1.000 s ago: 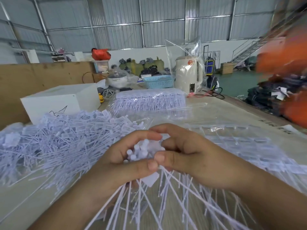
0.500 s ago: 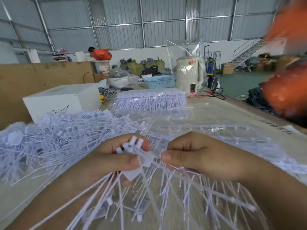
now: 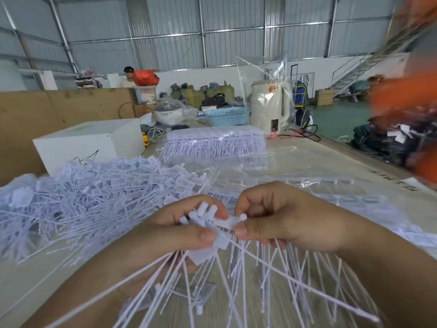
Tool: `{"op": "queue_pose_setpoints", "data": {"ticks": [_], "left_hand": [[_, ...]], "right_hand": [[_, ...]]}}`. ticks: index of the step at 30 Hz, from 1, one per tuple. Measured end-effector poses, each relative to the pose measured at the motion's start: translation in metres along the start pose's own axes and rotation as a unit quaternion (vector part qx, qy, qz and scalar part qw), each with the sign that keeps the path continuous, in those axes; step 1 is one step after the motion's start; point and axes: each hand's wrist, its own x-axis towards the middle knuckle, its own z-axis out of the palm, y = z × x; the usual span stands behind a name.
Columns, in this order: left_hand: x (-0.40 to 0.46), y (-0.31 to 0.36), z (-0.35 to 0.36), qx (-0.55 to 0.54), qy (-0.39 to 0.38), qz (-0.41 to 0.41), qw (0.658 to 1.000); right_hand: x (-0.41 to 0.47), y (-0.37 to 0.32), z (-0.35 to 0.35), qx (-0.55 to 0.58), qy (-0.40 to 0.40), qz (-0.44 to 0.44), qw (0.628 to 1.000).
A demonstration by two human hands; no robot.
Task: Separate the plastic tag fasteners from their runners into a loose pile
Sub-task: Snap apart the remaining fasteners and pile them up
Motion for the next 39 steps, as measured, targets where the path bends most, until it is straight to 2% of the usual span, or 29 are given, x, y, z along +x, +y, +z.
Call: {"op": "queue_pose_setpoints", "data": {"ticks": [1, 4, 7, 9, 12, 13, 15, 18, 20, 21, 25, 30, 37, 39], "left_hand": [[0.001, -0.001, 0.003, 0.000, 0.017, 0.002, 1.000], [0.002, -0.002, 0.009, 0.107, 0.064, 0.037, 0.992], [0.002, -0.001, 0.016, 0.116, 0.117, 0.056, 0.985], [0.005, 0.001, 0.023, 0.122, 0.173, 0.068, 0.975], [0.007, 0.001, 0.025, 0.086, 0.258, 0.091, 0.958], [0.006, 0.002, 0.024, 0.069, 0.272, 0.092, 0.955], [0.004, 0.004, 0.021, 0.070, 0.256, 0.072, 0.961], [0.002, 0.005, 0.019, 0.094, 0.174, 0.070, 0.978], [0.001, 0.003, 0.019, 0.092, 0.117, 0.085, 0.985], [0.001, 0.001, 0.019, 0.089, 0.098, 0.087, 0.987], [0.001, -0.001, 0.012, 0.087, 0.026, 0.081, 0.993], [-0.002, 0.001, 0.009, 0.098, -0.079, 0.023, 0.992], [-0.003, 0.002, 0.009, 0.117, -0.034, 0.074, 0.990], [-0.004, 0.001, 0.011, 0.110, -0.010, 0.077, 0.991]], "right_hand": [[0.000, -0.001, 0.001, 0.000, 0.006, -0.004, 1.000], [0.000, -0.001, 0.002, -0.004, 0.020, -0.015, 1.000], [0.002, -0.002, 0.009, -0.039, 0.070, -0.002, 0.997], [0.006, -0.003, 0.013, -0.038, 0.158, 0.007, 0.987], [0.006, -0.001, 0.000, 0.019, 0.330, 0.031, 0.943], [0.005, -0.003, -0.006, 0.033, 0.352, 0.025, 0.935], [-0.001, -0.006, -0.014, 0.067, 0.310, -0.011, 0.948], [-0.004, -0.009, -0.005, 0.054, 0.123, -0.045, 0.990], [-0.003, -0.008, 0.005, 0.044, 0.015, -0.049, 0.998], [-0.002, -0.007, 0.009, 0.053, -0.011, -0.049, 0.997], [-0.001, -0.005, 0.012, 0.092, -0.019, -0.039, 0.995], [0.001, -0.001, 0.018, 0.111, -0.039, -0.050, 0.992], [-0.002, -0.004, 0.004, 0.042, -0.080, 0.002, 0.996], [-0.003, -0.005, 0.004, 0.025, -0.064, 0.004, 0.998]]}}
